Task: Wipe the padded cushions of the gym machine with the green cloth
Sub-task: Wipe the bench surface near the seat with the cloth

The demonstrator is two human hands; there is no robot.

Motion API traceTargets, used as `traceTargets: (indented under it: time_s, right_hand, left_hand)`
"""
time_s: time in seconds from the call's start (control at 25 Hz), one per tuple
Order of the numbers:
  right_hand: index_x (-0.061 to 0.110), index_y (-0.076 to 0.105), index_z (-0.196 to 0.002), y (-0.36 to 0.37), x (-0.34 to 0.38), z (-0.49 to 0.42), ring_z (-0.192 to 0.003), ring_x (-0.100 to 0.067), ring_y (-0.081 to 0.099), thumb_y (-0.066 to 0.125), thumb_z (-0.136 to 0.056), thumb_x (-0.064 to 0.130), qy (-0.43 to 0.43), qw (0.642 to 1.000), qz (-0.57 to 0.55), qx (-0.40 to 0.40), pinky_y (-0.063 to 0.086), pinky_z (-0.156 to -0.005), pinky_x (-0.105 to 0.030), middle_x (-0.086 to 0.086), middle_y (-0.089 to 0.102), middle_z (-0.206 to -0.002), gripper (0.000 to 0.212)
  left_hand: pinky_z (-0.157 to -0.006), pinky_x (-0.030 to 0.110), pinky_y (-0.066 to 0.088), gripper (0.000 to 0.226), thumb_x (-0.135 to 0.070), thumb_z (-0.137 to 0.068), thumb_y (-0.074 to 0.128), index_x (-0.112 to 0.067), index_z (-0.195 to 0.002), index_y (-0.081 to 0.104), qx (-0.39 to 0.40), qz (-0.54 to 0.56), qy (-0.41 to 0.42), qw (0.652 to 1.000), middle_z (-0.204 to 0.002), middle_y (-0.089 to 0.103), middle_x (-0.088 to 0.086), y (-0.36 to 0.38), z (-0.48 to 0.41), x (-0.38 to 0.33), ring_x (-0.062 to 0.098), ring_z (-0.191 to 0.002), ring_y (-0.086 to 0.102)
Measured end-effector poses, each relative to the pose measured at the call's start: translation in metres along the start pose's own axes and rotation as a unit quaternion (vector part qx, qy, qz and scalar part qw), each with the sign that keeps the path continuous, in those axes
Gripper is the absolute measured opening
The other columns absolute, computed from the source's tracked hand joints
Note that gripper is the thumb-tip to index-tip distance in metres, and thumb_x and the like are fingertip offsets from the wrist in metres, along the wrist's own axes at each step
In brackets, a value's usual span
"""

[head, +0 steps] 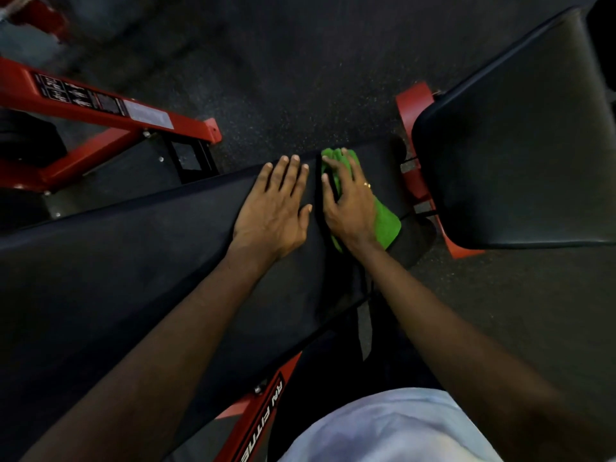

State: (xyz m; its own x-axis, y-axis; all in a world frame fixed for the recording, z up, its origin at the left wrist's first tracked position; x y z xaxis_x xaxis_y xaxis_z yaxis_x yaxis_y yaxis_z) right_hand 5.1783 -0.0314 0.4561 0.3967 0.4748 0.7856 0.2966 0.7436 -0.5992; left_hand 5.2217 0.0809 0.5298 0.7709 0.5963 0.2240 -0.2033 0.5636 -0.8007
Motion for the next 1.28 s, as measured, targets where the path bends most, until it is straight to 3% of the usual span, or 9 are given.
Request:
traceTargets:
  time_s: [0.2,0.44,0.6,0.76,0.92,1.08,1.28]
  right_hand:
    - [0.022,0.061,-0.133,0.000,-0.022,-0.053,-0.143,-0.023,0.043,0.048,-0.101,0.035,0.061,0.998,0.008,-0.019,0.043,-0.111,-0.041,-0.007,0.049,-0.151,0.036]
    - [0.027,0.056,-0.140,-0.010,0.009,0.069,-0.146,-0.020,0.039,0.051,-0.102,0.035,0.000,1.000,-0.007,0.022,0.037,-0.112,-0.029,-0.004,0.041,-0.158,0.039]
    - [0.022,0.057,-0.139,0.000,-0.007,0.000,-0.147,-0.020,0.037,0.052,-0.102,0.028,-0.050,0.998,0.004,0.031,0.034,-0.118,-0.030,-0.008,0.046,-0.154,0.038]
    - [0.023,0.059,-0.135,0.001,-0.035,-0.062,-0.142,-0.020,0.043,0.051,-0.102,0.034,-0.007,1.000,0.002,0.022,0.041,-0.112,-0.039,-0.007,0.048,-0.151,0.036]
    - [0.026,0.057,-0.138,-0.008,-0.013,0.011,-0.144,-0.026,0.041,0.051,-0.101,0.036,0.036,0.999,-0.007,0.009,0.044,-0.110,-0.041,-0.007,0.042,-0.156,0.039]
    - [0.028,0.054,-0.141,-0.020,-0.008,0.113,-0.143,-0.025,0.042,0.054,-0.101,0.031,-0.025,0.998,-0.012,0.055,0.039,-0.113,-0.035,-0.006,0.038,-0.158,0.040]
    - [0.024,0.056,-0.137,-0.029,-0.089,0.069,-0.143,-0.025,0.042,0.050,-0.099,0.033,0.165,0.986,-0.003,-0.036,0.044,-0.109,-0.047,-0.006,0.045,-0.153,0.040]
  left_hand:
    - [-0.126,0.046,0.003,0.070,-0.044,-0.104,0.020,-0.006,-0.160,0.005,-0.007,0.004,0.000,1.000,-0.168,0.004,0.017,-0.002,0.000,0.000,0.031,-0.155,0.004]
    - [-0.126,0.047,0.003,0.070,-0.044,-0.103,0.016,-0.006,-0.160,0.001,0.003,0.007,0.000,1.000,-0.168,0.000,0.017,0.001,-0.003,0.001,0.031,-0.155,0.001]
    - [-0.126,0.047,0.004,0.071,-0.044,-0.102,0.016,-0.006,-0.160,0.001,-0.003,0.005,0.000,1.000,-0.168,0.001,0.017,0.000,-0.003,0.001,0.031,-0.155,0.003]
    - [-0.126,0.047,0.007,0.071,-0.044,-0.102,0.021,-0.006,-0.160,0.006,-0.008,-0.006,0.001,1.000,-0.168,0.006,0.017,-0.001,-0.003,0.000,0.031,-0.155,0.007]
    - [-0.125,0.047,0.008,0.071,-0.044,-0.102,0.021,-0.005,-0.160,0.008,-0.016,-0.014,-0.002,1.000,-0.167,0.009,0.018,-0.002,-0.001,-0.001,0.031,-0.154,0.010]
    - [-0.125,0.047,0.009,0.071,-0.044,-0.102,0.022,-0.006,-0.160,0.009,-0.016,-0.014,0.002,1.000,-0.167,0.009,0.017,-0.001,-0.001,-0.001,0.031,-0.154,0.011]
    - [-0.125,0.047,0.012,0.071,-0.044,-0.101,0.020,-0.006,-0.160,0.015,-0.026,-0.020,-0.002,0.999,-0.166,0.016,0.017,-0.002,0.000,0.001,0.031,-0.153,0.017]
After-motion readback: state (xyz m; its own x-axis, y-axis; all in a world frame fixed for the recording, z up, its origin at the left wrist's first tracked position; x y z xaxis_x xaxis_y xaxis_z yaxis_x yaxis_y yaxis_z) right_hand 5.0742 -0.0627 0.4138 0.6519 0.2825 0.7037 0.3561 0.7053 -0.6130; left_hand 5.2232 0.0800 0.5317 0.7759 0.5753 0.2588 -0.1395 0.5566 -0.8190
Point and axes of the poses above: each hand's wrist, its own z-axis away from the middle knuckle, its own y-axis out of the palm, x = y × z, the point moved 8 cm from there along -z, towards the middle knuckle
